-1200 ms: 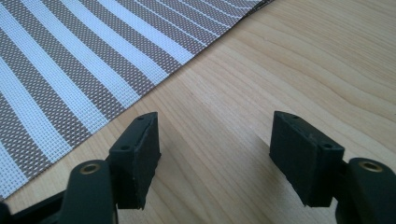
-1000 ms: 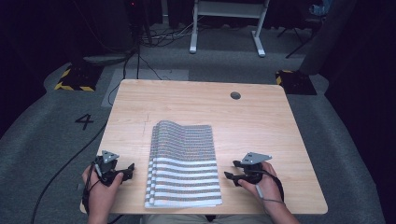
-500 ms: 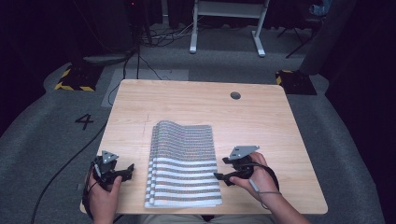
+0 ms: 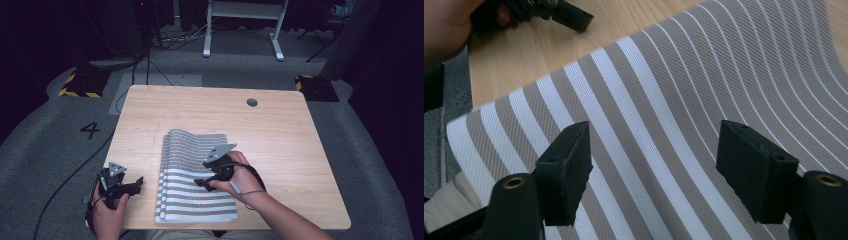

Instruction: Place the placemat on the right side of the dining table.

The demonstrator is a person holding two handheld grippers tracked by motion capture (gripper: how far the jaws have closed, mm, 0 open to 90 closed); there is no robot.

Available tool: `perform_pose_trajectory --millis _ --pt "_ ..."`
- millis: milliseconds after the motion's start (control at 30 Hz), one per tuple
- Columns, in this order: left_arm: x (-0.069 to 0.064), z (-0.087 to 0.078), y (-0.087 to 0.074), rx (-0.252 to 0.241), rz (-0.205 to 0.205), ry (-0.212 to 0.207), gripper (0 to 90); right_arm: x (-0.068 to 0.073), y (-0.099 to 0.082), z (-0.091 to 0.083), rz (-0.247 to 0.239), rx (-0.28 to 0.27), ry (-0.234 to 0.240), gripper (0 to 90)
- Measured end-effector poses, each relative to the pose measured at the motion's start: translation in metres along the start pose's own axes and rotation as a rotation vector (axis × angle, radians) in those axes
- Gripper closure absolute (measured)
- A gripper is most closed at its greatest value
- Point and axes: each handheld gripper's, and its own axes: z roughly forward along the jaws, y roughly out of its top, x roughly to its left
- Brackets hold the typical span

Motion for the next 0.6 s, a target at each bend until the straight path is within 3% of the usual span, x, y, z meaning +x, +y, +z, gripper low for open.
perform_pose_trajectory --millis 233,433,600 --pt "0.002 0.001 0.002 0.002 0.007 -0.006 12.1 0.005 0.023 0.030 -0.039 -0.003 0.013 30.9" --pt "0.003 0.002 0.003 0.002 0.007 0.000 12.4 0.010 0.035 0.046 -0.007 -0.010 0.024 30.1" --pt "0.003 0.002 0.003 0.002 0.007 0.000 12.4 0.013 0.042 0.067 -0.027 -0.004 -0.012 28.9"
